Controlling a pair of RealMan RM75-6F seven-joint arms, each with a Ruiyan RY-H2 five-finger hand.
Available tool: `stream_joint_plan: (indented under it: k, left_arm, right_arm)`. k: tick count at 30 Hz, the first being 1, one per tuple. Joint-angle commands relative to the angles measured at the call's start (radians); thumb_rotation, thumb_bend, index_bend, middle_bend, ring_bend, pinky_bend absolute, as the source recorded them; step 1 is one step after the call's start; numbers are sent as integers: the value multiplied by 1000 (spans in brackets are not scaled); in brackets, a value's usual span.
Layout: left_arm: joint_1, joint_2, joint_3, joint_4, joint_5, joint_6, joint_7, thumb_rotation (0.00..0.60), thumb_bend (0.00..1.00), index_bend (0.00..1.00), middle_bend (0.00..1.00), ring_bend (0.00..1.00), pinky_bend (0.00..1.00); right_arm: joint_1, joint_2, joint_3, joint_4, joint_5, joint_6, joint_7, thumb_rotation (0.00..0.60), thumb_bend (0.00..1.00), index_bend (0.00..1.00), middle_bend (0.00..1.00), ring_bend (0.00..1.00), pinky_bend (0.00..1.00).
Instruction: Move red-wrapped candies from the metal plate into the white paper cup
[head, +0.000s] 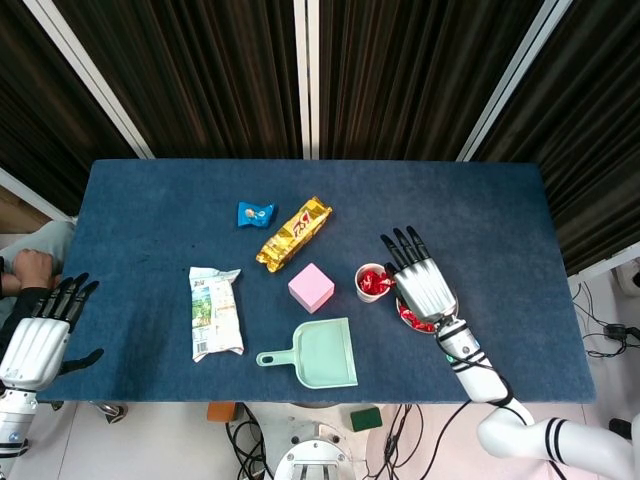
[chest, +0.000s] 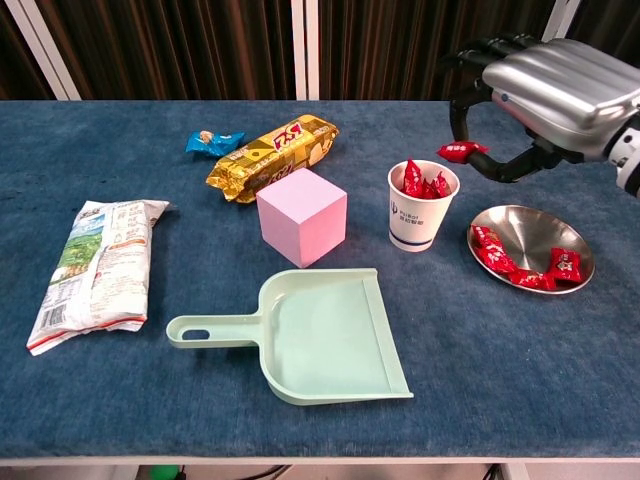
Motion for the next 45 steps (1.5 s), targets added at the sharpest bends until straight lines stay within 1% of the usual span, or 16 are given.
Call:
stream_joint_plan:
  k: [1,6,8,9,11,12,16,18,23,27,30,33,37,42,45]
  left_arm:
    - [1,1,-1,1,-1,2,-4,600,96,79,31,1,147]
    - [2,2,-2,4,-1,5,-11,600,95,79,31,1,147]
    - [2,2,-1,5,-1,4,-10,600,95,79,31,1,146]
    - [1,2,-1,5,0,3,-10,600,96,79,31,1,146]
    - [1,1,-1,5,0,2,-9,600,96,79,31,1,146]
    - [1,1,-1,5,-1,2,-8,600,96,79,31,1,147]
    - [0,0,-1,4,-1,0,-3,600,95,79,31,1,147]
    - [0,-1,-1,2,-2,-2,0,600,96,79,31,1,147]
    - [-1,-2,-1,1,-4,-3,4,600,96,79,31,1,146]
    - [0,-1,-2,2,-5,-3,1,600,95,79,31,1,147]
    - [1,1,-4,3,-7,1,-5,600,96,79,31,1,147]
    - [3,1,-5,1,-7,6,-3,600,96,79,31,1,147]
    - [5,-1,-4,-2,0,12,4,600,96,79,31,1,146]
    - [8,-3,-4,-4,1,18,8,600,95,79,31,1,146]
    - [11,-3,-6,-3,0,24,6,600,94,79,31,1,146]
  right_arm:
    - [25,-36,16,23,25,-24,-26,600,481,653,81,0,0]
    - [40,-61,17,46,46,-43,-42,600,473,636,80,0,0]
    - [45,-63,14,48,51,-50,-47,600,457,590,76,0,0]
    - [46,-63,13,49,52,-51,-48,600,446,558,74,0,0]
    - [46,-63,9,50,54,-51,-46,600,413,444,66,0,0]
    - [46,-61,8,50,54,-51,-44,600,401,402,63,0,0]
    - [46,-56,2,50,54,-49,-36,600,370,268,56,0,0]
    - [45,-53,-1,49,52,-47,-33,600,365,242,55,0,0]
    - [26,-30,-14,35,26,-8,1,600,365,228,55,0,0]
    - [-32,29,-43,16,-13,72,71,600,365,197,55,0,0]
    - [-97,95,-70,7,-41,154,152,600,365,181,56,0,0]
    - [-170,155,-95,19,-56,238,243,600,365,169,56,0,0]
    - [-265,221,-128,57,-62,330,361,600,362,124,42,0,0]
    - [-355,272,-162,118,-49,384,455,600,324,5,0,0,0]
    - [-403,286,-163,146,-20,404,504,600,304,0,0,0,0]
